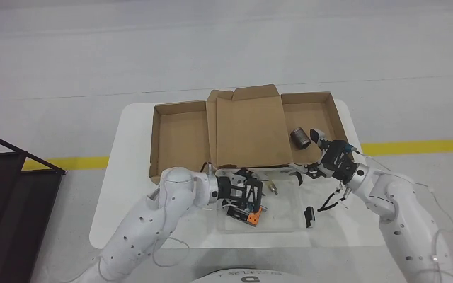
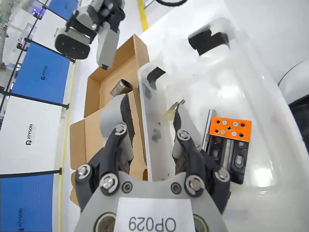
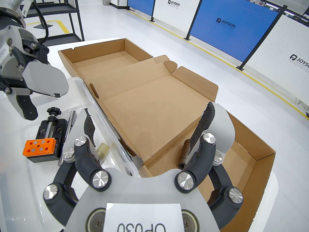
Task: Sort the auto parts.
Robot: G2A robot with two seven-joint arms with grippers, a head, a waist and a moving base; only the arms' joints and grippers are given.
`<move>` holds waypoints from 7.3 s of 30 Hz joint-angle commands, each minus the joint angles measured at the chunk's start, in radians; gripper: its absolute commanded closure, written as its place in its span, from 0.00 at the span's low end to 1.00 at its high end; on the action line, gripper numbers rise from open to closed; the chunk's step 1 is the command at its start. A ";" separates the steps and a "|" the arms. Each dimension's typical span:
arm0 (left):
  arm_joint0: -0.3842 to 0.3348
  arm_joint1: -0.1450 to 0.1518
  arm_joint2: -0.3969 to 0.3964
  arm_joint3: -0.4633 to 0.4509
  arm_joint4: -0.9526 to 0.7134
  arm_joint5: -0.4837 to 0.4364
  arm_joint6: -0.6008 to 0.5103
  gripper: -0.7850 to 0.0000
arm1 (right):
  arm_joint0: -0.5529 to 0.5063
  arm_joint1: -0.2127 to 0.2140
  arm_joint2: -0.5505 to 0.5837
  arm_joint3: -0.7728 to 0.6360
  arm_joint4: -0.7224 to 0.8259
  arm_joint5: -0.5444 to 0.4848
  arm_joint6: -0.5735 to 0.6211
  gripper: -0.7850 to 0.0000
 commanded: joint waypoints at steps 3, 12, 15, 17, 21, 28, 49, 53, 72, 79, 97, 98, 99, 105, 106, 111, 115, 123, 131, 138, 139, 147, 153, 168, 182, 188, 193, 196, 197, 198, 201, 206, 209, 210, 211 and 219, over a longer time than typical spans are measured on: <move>-0.017 -0.003 0.029 0.039 -0.008 -0.026 -0.020 0.34 | 0.000 0.000 0.000 0.000 -0.001 0.000 -0.001 0.00; -0.072 -0.019 0.089 0.143 -0.099 -0.103 -0.071 0.44 | 0.000 0.000 0.000 0.000 -0.001 0.000 -0.001 0.00; -0.090 -0.024 0.103 0.168 -0.132 -0.133 -0.088 0.44 | 0.000 0.000 0.000 0.000 -0.001 0.000 -0.001 0.00; -0.101 -0.027 0.110 0.184 -0.160 -0.151 -0.098 0.49 | 0.000 0.000 0.000 0.000 -0.001 0.000 -0.001 0.00; -0.121 -0.030 0.141 0.207 -0.199 -0.156 -0.125 0.53 | 0.000 0.000 0.000 0.000 -0.001 0.000 -0.001 0.00; -0.159 -0.022 0.209 0.239 -0.244 -0.156 -0.180 0.42 | 0.000 0.000 0.000 0.000 -0.001 0.000 -0.001 0.00; -0.209 0.004 0.248 0.227 -0.406 -0.156 -0.268 0.46 | 0.000 0.000 0.000 0.000 -0.001 0.000 -0.001 0.00; -0.199 0.013 0.251 0.218 -0.438 -0.156 -0.272 0.41 | 0.000 0.000 0.000 0.000 -0.001 0.000 -0.001 0.00; -0.244 0.057 0.312 0.219 -0.512 -0.156 -0.383 0.39 | 0.000 0.000 0.000 0.000 -0.001 0.000 -0.001 0.00; -0.241 0.056 0.322 0.232 -0.485 -0.149 -0.380 0.44 | 0.000 0.000 0.000 0.000 -0.001 0.000 -0.001 0.00; -0.263 0.031 0.369 0.278 -0.438 -0.100 -0.350 0.86 | 0.000 0.000 0.000 0.000 -0.001 0.000 -0.001 0.00; -0.263 0.030 0.369 0.279 -0.436 -0.097 -0.350 0.98 | 0.000 0.000 0.000 0.000 -0.001 0.000 -0.001 0.00; -0.264 0.029 0.370 0.278 -0.432 -0.094 -0.349 1.00 | 0.000 0.000 0.000 0.000 -0.001 0.000 -0.001 0.00; -0.262 0.028 0.370 0.266 -0.422 -0.082 -0.339 1.00 | 0.000 0.000 0.000 0.000 -0.001 0.000 -0.001 0.00; -0.261 0.029 0.367 0.256 -0.420 -0.082 -0.336 1.00 | 0.000 0.000 0.000 0.000 -0.001 0.000 -0.001 0.00; -0.245 0.045 0.321 0.162 -0.427 -0.078 -0.321 1.00 | 0.000 0.000 0.000 0.000 -0.001 0.000 -0.001 0.00; -0.213 0.071 0.254 0.064 -0.439 -0.085 -0.320 1.00 | 0.000 0.000 0.000 0.000 -0.001 0.000 -0.001 0.00; -0.135 0.114 0.140 -0.063 -0.415 -0.083 -0.322 1.00 | 0.000 0.000 0.000 0.000 -0.001 0.000 -0.001 0.00; -0.078 0.146 0.016 -0.170 -0.430 -0.067 -0.268 1.00 | 0.000 0.000 0.000 0.000 -0.001 0.000 -0.001 0.00; -0.004 0.185 -0.197 -0.300 -0.396 -0.032 -0.236 1.00 | 0.000 0.000 0.000 0.000 -0.001 0.000 -0.001 0.00; 0.007 0.190 -0.236 -0.301 -0.388 -0.027 -0.235 1.00 | 0.000 0.000 0.000 0.000 -0.001 0.000 -0.001 0.00; 0.090 0.216 -0.430 -0.120 -0.387 0.004 -0.209 1.00 | 0.000 0.000 0.000 0.000 -0.001 0.000 -0.001 0.00; 0.097 0.221 -0.445 0.021 -0.325 0.042 -0.190 1.00 | 0.000 0.000 0.000 0.000 -0.001 0.000 -0.001 0.00; -0.008 0.199 -0.298 0.202 -0.186 0.119 -0.260 0.00 | 0.000 0.000 0.000 0.000 -0.001 0.000 -0.001 0.00; -0.001 0.200 -0.308 0.145 -0.150 0.169 -0.284 0.00 | 0.000 0.000 0.000 0.000 -0.001 0.000 -0.001 0.00; 0.050 0.203 -0.313 0.081 -0.173 0.192 -0.150 0.00 | 0.000 0.000 0.000 0.000 -0.001 0.000 -0.001 0.00; 0.118 0.221 -0.417 0.039 -0.283 0.149 0.092 0.00 | 0.000 0.000 0.000 0.000 -0.001 0.000 -0.001 0.00; 0.157 0.230 -0.487 0.052 -0.378 0.113 0.236 0.00 | 0.000 0.000 0.000 0.000 -0.001 0.000 -0.001 0.00; 0.168 0.232 -0.507 0.059 -0.401 0.098 0.278 0.00 | -0.002 0.000 -0.008 -0.003 -0.002 -0.004 0.006 0.00; 0.179 0.235 -0.523 0.068 -0.424 0.083 0.319 0.00 | 0.000 0.000 -0.021 -0.010 -0.009 -0.018 0.022 0.00; 0.205 0.240 -0.551 0.099 -0.459 0.041 0.419 0.00 | 0.010 0.003 -0.057 -0.021 -0.005 -0.084 0.075 0.00; 0.218 0.237 -0.536 0.193 -0.441 0.089 0.449 0.00 | 0.019 0.010 -0.070 -0.055 0.034 -0.151 0.162 0.00; 0.218 0.237 -0.536 0.193 -0.441 0.089 0.449 0.00 | 0.014 0.012 -0.059 -0.070 0.054 -0.156 0.166 0.00; 0.218 0.237 -0.536 0.193 -0.441 0.089 0.449 0.00 | 0.014 0.012 -0.059 -0.070 0.054 -0.156 0.166 0.00; 0.218 0.237 -0.536 0.193 -0.441 0.089 0.449 0.00 | 0.014 0.012 -0.059 -0.070 0.054 -0.156 0.166 0.00; 0.218 0.237 -0.536 0.193 -0.441 0.089 0.449 0.00 | 0.004 0.014 -0.090 -0.105 0.036 -0.201 0.167 0.00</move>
